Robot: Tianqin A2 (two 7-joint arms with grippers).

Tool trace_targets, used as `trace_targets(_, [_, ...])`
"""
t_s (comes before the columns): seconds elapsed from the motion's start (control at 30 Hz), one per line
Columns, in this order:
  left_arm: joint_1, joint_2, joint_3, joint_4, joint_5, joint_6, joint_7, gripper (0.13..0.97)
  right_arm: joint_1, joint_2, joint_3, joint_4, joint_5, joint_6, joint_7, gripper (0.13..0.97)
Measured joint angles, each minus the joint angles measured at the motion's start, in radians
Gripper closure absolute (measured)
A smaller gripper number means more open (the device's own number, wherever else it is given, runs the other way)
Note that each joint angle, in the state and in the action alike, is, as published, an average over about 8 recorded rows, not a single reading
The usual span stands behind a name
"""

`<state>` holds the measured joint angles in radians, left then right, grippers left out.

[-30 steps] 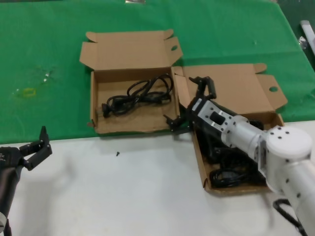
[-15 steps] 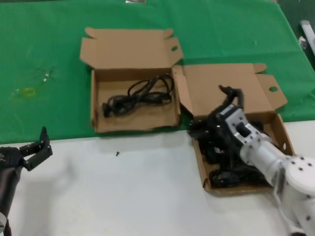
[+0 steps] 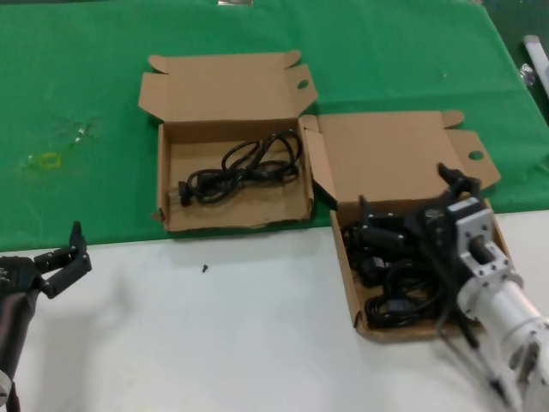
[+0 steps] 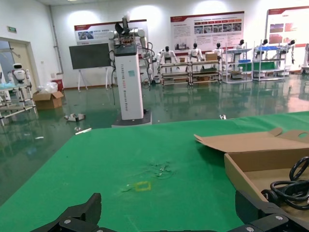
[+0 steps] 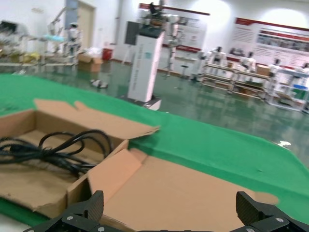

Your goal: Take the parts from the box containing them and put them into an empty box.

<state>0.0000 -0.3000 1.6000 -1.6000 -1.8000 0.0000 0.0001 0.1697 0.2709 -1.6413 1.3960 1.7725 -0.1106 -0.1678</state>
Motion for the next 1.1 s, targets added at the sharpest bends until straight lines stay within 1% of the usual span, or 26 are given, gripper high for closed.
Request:
trace_targets(0.2, [0.000,0.000,0.000,0.000,0.000,0.000,0.000,0.132,-0.091,0.016,0.022,0.110,0.015,0.059,0.090,0.129])
trace_targets(0.33, [0.000,0.000,0.000,0.000,0.000,0.000,0.000,0.132,-0.123,0.021,0.030,0.148,0.020,0.080,0.122,0.129])
trace_targets(1.1, [0.000,0.000,0.000,0.000,0.000,0.000,0.000,0.132,-0.129,0.022,0.031,0.155,0.021,0.084,0.128,0.129])
